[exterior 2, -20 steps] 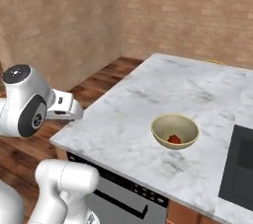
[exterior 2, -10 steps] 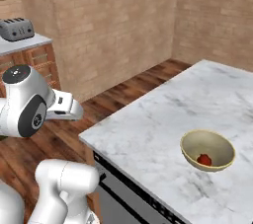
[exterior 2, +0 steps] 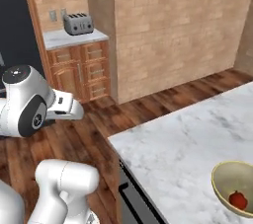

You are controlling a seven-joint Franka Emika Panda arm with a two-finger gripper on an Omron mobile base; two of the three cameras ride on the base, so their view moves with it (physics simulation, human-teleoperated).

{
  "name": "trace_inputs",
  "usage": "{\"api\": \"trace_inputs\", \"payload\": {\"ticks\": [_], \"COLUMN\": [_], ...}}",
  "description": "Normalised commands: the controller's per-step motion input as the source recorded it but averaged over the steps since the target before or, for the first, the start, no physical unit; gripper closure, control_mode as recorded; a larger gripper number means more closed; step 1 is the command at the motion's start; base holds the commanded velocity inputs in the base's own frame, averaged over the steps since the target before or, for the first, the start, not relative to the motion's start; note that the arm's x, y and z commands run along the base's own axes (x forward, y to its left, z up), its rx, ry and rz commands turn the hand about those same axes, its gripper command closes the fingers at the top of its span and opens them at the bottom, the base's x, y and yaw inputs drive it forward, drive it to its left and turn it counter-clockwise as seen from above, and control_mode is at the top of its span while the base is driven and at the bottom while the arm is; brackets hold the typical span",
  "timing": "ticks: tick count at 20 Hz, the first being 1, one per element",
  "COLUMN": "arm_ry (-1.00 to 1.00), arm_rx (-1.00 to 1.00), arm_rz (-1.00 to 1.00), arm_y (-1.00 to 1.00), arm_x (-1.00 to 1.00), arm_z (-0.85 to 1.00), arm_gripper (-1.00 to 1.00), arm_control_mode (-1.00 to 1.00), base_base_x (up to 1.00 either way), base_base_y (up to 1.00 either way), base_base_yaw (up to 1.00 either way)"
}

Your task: Pick the bell peppers from the cabinet and place them in one bowl. Pick the mushroom from the sink and place it in the other bowl.

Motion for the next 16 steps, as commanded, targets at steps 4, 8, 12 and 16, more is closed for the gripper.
{"api": "trace_inputs", "payload": {"ticks": [4,8,12,16], "arm_ry": [0.00,0.00,0.00,0.00], "arm_rx": [0.00,0.00,0.00,0.00], "arm_rz": [0.00,0.00,0.00,0.00], "arm_y": [0.00,0.00,0.00,0.00], "arm_x": [0.00,0.00,0.00,0.00], "arm_z": [0.00,0.00,0.00,0.00], "arm_gripper": [-1.00,-1.00,-1.00,-1.00], "arm_control_mode": [1.00,1.00,1.00,1.00], "base_base_x": [0.00,0.00,0.00,0.00], "base_base_y": [0.04,0.04,0.04,0.03], "base_base_yaw": [0.50,0.50,0.50,0.50]}}
